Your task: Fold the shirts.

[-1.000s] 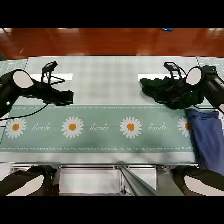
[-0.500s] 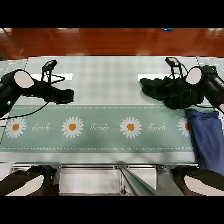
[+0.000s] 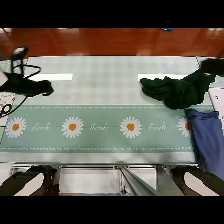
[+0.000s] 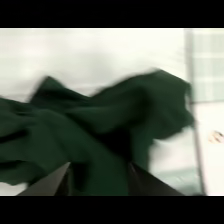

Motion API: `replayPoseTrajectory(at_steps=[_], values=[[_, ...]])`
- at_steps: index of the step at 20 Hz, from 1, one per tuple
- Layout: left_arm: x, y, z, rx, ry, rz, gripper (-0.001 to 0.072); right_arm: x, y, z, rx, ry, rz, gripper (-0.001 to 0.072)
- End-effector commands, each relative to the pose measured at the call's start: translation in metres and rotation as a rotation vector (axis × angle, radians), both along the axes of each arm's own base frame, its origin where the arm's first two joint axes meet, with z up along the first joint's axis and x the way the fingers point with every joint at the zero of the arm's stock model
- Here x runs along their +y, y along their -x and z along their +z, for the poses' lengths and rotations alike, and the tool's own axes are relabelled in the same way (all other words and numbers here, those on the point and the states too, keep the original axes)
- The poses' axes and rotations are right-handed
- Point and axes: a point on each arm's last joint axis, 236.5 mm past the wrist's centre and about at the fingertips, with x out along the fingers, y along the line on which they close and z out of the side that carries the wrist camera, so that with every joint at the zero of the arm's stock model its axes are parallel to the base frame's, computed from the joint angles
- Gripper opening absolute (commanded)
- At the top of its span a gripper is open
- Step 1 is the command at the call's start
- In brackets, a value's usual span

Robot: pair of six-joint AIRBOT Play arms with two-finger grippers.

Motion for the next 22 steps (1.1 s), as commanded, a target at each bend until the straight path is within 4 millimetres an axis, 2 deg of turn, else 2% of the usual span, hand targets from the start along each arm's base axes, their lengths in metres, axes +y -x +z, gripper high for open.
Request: replayPoseTrajectory(at_steps=[1, 4, 6, 9, 13, 14, 15, 16, 17, 18, 20, 22], values=[[-0.009, 0.009, 0.016, -0.202, 0.161, 0.124, 0.0509, -0.031, 0.030, -0.030, 0.015, -0.097, -0.094, 0.0413], [-0.023, 0.036, -0.024, -0.156, 0.220, 0.138, 0.0509, -0.026, 0.026, -0.098, 0.136, -0.160, -0.067, 0.0413], [-0.023, 0.046, -0.043, -0.101, 0.216, 0.140, 0.0509, -0.011, 0.012, -0.130, 0.175, -0.242, -0.026, 0.0413], [-0.023, 0.047, -0.048, -0.091, 0.217, 0.143, 0.0509, -0.009, -0.005, -0.171, 0.204, -0.289, -0.032, 0.0413], [-0.024, 0.046, -0.046, -0.097, 0.226, 0.151, 0.0509, -0.007, -0.019, -0.212, 0.253, -0.351, -0.052, 0.0406], [-0.023, 0.045, -0.046, -0.102, 0.226, 0.153, 0.0509, -0.003, -0.021, -0.218, 0.266, -0.376, -0.053, 0.0383], [-0.023, 0.044, -0.045, -0.106, 0.227, 0.154, 0.0509, 0.001, -0.023, -0.220, 0.276, -0.399, -0.045, 0.0254], [-0.023, 0.043, -0.045, -0.110, 0.226, 0.154, 0.0509, 0.006, -0.027, -0.218, 0.275, -0.415, -0.025, 0.0077], [-0.022, 0.043, -0.043, -0.115, 0.219, 0.147, 0.0509, 0.009, -0.032, -0.210, 0.265, -0.418, 0.003, 0.0020], [-0.017, 0.042, -0.039, -0.120, 0.197, 0.138, 0.0508, 0.011, -0.037, -0.197, 0.259, -0.419, 0.030, 0.0020], [0.001, 0.037, -0.018, -0.131, 0.183, 0.172, 0.0508, 0.010, -0.051, -0.152, 0.213, -0.394, 0.086, 0.0020], [0.019, 0.031, 0.013, -0.173, 0.180, 0.212, 0.0508, 0.010, -0.070, -0.082, 0.087, -0.362, 0.127, 0.0020]])
